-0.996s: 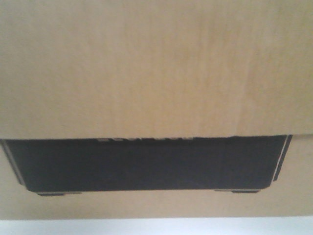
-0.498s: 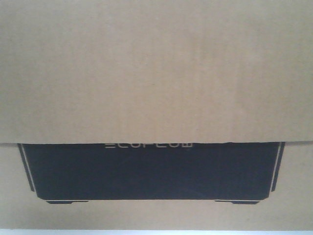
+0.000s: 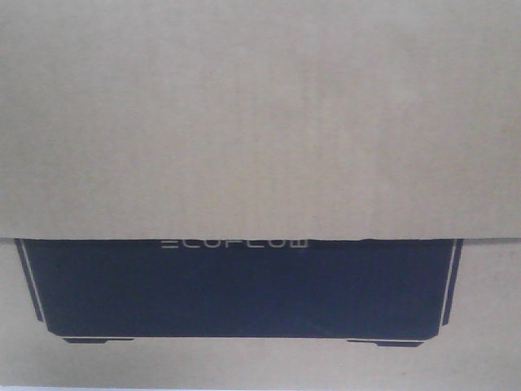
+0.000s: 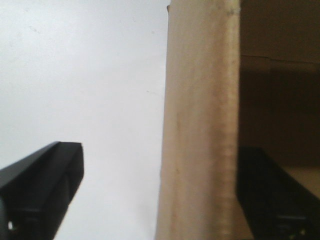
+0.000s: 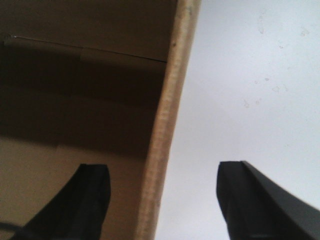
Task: Grab box from left shelf to table start
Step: 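Lower the box onto the white table with both grippers, then open both grippers and release the box on the table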
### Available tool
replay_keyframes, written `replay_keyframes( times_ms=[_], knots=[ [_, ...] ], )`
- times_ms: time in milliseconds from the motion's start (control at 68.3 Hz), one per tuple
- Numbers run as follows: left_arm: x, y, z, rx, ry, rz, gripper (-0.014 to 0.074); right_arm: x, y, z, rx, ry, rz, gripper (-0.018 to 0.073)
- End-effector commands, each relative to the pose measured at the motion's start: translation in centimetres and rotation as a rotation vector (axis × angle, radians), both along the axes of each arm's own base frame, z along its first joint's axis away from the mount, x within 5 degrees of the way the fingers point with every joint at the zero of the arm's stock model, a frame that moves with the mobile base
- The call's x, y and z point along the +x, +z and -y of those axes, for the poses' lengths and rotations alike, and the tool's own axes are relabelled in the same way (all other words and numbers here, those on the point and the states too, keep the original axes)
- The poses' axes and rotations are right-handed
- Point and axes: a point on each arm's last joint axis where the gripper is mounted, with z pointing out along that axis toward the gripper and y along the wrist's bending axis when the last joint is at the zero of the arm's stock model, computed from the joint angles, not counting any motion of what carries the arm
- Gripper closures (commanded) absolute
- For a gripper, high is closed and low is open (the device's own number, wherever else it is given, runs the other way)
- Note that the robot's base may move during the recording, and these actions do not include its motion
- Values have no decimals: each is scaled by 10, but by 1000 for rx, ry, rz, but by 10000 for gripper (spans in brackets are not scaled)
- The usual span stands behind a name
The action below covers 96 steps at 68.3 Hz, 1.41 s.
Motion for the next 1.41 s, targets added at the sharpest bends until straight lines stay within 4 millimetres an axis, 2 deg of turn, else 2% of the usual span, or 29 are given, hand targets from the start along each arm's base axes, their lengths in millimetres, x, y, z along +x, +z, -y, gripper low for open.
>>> replay_keyframes(
  times_ms=[0, 146, 249, 337, 439, 542, 615, 703, 878, 1010, 1230, 1274, 1391],
  knots=[
    [-4, 20, 4, -52, -1, 76, 52, -5, 25, 2, -1, -2, 131, 6],
    [-11, 42, 5, -95, -5, 123, 66, -16, 36, 3, 4, -3, 181, 6],
    [-25, 67, 3, -108, -11, 199, 77, -30, 48, 5, 8, -3, 232, 8],
    [-41, 87, 1, -120, -14, 274, 99, -47, 61, 6, 14, -3, 291, 9],
    [-68, 106, -5, -119, -15, 363, 152, -74, 77, 8, 21, -3, 372, 13],
    [-98, 116, -10, -121, -21, 425, 231, -101, 84, 11, 27, -4, 435, 84],
    [-117, 112, -14, -104, -19, 450, 305, -124, 83, 13, 31, -4, 482, 185],
    [-143, 103, -20, -88, -14, 484, 393, -149, 74, 15, 33, -6, 526, 318],
    [-188, 67, -30, -63, -1, 578, 562, -189, 38, 19, 33, -10, 595, 515],
    [-215, 29, -33, -71, -13, 598, 701, -220, 7, 22, 41, -13, 684, 505],
    [-249, -15, -40, -58, -28, 737, 696, -259, -32, 26, 55, -16, 839, 505],
    [-255, -20, -41, -56, -31, 795, 696, -263, -39, 26, 56, -16, 857, 505],
    [-264, -29, -44, -39, -30, 932, 696, -253, -47, 26, 47, -16, 806, 505]
  ],
)
